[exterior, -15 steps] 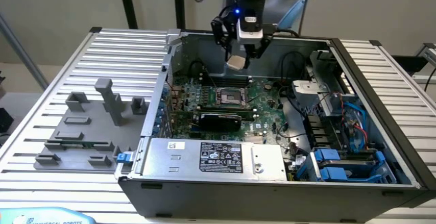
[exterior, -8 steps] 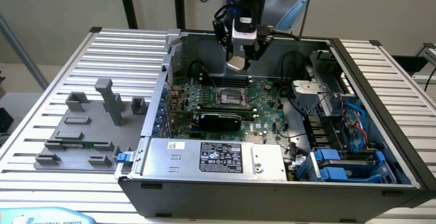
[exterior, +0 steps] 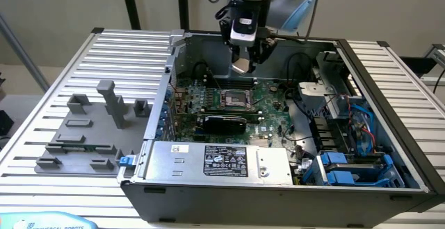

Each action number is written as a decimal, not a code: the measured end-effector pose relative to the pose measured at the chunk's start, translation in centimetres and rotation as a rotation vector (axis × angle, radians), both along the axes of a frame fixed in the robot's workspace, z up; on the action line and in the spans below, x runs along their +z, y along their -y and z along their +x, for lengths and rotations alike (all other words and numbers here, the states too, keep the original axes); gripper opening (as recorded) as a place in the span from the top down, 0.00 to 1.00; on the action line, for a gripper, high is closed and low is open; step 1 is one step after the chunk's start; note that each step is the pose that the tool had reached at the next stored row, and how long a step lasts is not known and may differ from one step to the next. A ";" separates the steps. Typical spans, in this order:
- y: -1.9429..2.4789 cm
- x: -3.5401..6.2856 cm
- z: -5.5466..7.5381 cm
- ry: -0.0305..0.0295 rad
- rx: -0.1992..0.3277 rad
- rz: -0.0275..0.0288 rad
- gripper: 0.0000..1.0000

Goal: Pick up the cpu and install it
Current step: 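Place the cpu into insertion slot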

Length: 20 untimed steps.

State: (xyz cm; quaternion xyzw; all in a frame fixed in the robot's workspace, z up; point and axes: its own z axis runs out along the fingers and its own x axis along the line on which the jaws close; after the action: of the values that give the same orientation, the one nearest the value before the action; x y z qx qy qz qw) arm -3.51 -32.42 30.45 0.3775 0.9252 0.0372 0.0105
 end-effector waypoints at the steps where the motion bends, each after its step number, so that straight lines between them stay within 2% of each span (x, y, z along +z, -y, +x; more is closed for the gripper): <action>1: 0.00 -0.03 0.0 -0.0001 -0.017 0.0000 0.45; 20: 0.00 -0.74 0.0 0.0000 -0.363 -0.0001 0.45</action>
State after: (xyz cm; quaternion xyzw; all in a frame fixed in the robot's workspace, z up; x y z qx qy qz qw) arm -3.51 -32.42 29.71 0.5385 0.8417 0.0346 0.0171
